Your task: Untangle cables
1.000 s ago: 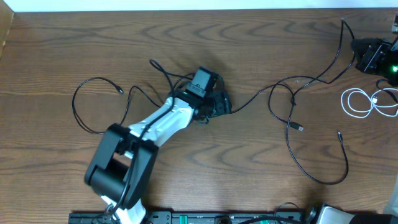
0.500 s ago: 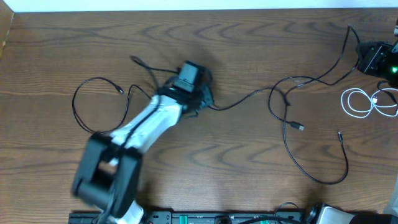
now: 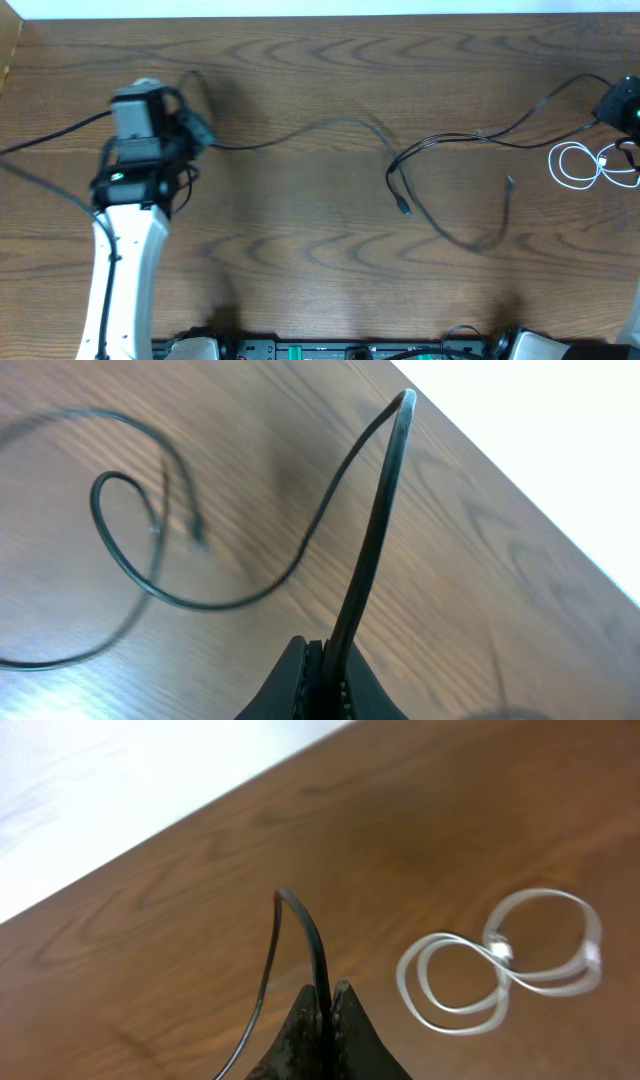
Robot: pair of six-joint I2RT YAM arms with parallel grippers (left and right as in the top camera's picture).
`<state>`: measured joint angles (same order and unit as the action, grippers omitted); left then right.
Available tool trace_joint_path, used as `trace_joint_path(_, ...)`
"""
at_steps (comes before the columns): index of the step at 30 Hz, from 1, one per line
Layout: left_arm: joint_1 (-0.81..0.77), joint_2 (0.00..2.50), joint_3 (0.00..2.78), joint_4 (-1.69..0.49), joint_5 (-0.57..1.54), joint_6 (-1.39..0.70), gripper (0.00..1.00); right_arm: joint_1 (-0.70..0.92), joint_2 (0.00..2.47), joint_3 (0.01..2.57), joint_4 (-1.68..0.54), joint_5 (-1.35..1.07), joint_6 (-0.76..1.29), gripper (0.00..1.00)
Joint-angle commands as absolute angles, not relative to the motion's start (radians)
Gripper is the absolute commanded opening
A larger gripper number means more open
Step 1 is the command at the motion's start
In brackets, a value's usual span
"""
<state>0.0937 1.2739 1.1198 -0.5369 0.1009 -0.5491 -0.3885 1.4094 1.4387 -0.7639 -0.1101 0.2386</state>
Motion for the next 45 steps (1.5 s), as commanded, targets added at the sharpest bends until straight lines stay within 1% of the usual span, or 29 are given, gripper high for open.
trace_joint_path(1, 0.163, 1.267, 1.137, -0.544, 0.117, -0.540, 0.07, -0.385, 1.406, 1.444, -0.780, 0.132, 0.345, 0.01)
trace_joint_path(2, 0.176, 1.271, 1.137, -0.548, 0.120, -0.540, 0.06, -0.385, 1.407, 1.444, -0.791, 0.183, 0.371, 0.01)
trace_joint_path(6, 0.191, 1.285, 1.136, -0.569, 0.119, -0.540, 0.07, -0.398, 1.417, 1.444, -0.840, 0.340, 0.480, 0.01)
trace_joint_path(8, 0.191, 1.290, 1.135, -0.576, 0.120, -0.551, 0.07, -0.413, 1.426, 1.444, -0.852, 0.348, 0.510, 0.01)
trace_joint_path(12, 0.175, 1.296, 1.134, -0.615, 0.181, -0.573, 0.07, -0.436, 1.451, 1.444, -0.851, 0.263, 0.507, 0.01)
trace_joint_path(18, 0.089, 1.312, 1.127, -0.728, 0.228, -0.545, 0.08, -0.437, 1.496, 1.444, -0.805, 0.061, 0.371, 0.01)
trace_joint_path(25, -0.081, 1.363, 1.114, -0.817, 0.227, -0.369, 0.07, -0.436, 1.547, 1.444, -0.754, 0.012, 0.213, 0.01)
trace_joint_path(28, -0.146, 1.396, 1.114, -0.825, 0.227, -0.327, 0.07, -0.436, 1.568, 1.444, -0.738, 0.064, 0.162, 0.01)
trace_joint_path(32, -0.208, 1.443, 1.114, -0.830, 0.216, -0.303, 0.07, -0.439, 1.598, 1.444, -0.752, 0.236, 0.170, 0.01)
trace_joint_path(36, -0.247, 1.486, 1.114, -0.837, 0.216, -0.303, 0.08, -0.447, 1.628, 1.444, -0.796, 0.388, 0.272, 0.01)
trace_joint_path(41, -0.276, 1.523, 1.114, -0.837, 0.216, -0.303, 0.07, -0.464, 1.642, 1.444, -0.795, 0.407, 0.336, 0.03)
trace_joint_path(42, -0.279, 1.526, 1.114, -0.837, 0.216, -0.303, 0.08, -0.470, 1.642, 1.444, -0.781, 0.408, 0.361, 0.08)
trace_joint_path(43, -0.281, 1.526, 1.114, -0.837, 0.216, -0.303, 0.08, -0.473, 1.642, 1.444, -0.765, 0.389, 0.368, 0.17)
trace_joint_path(44, -0.281, 1.526, 1.114, -0.837, 0.216, -0.303, 0.07, -0.476, 1.642, 1.445, -0.742, 0.342, 0.364, 0.28)
trace_joint_path(45, -0.281, 1.526, 1.114, -0.837, 0.216, -0.303, 0.08, -0.476, 1.642, 1.445, -0.722, 0.264, 0.344, 0.43)
